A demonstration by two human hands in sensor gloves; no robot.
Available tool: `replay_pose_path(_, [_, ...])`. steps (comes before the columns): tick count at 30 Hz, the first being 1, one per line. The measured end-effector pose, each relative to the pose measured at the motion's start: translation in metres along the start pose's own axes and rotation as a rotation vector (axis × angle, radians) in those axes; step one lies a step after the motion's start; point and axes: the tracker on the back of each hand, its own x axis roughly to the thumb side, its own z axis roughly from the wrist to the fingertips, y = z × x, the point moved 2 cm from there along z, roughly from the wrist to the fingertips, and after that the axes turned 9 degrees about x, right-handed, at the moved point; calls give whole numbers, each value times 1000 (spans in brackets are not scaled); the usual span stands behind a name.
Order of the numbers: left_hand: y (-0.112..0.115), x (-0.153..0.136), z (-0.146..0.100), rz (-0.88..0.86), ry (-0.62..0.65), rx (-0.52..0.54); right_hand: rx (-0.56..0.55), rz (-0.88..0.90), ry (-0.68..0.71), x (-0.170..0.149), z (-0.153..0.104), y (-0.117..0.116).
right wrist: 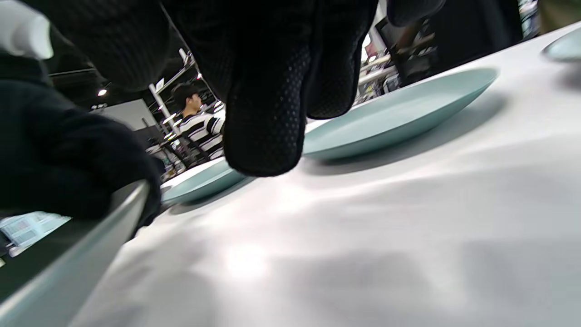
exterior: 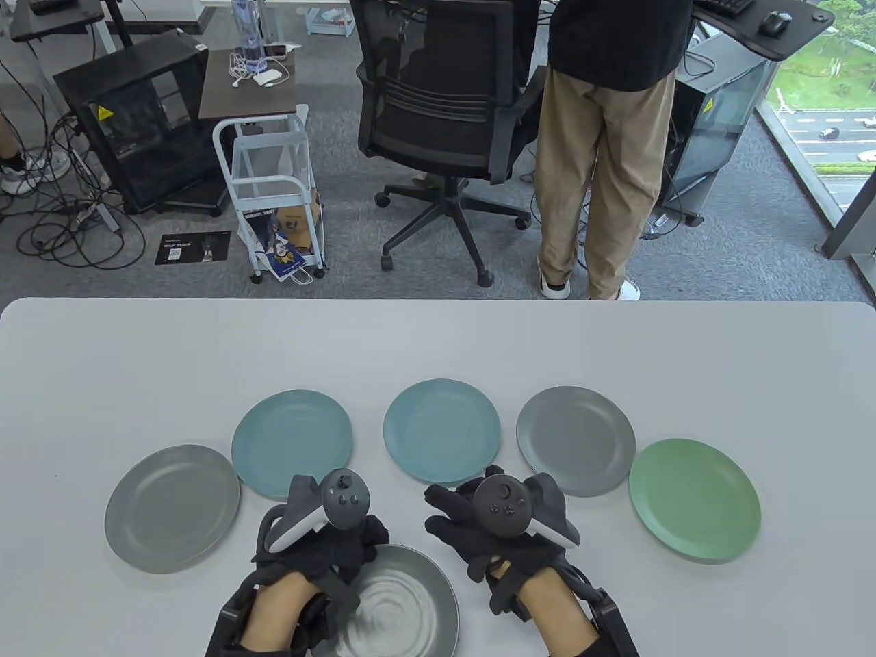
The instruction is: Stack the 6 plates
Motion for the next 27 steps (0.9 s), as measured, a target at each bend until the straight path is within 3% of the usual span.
replay_pose_path(8, [-5, -6, -2, -57, 3, 22, 143, -7, 50, 18, 9, -16])
replay_pose_path(22, [-6, -6, -3, -80, -11, 23, 129, -2, 73, 26, 11, -19])
replay_pose_path(27, [-15, -13, -6, -76, -55, 128, 88, -24, 33, 15, 10, -15])
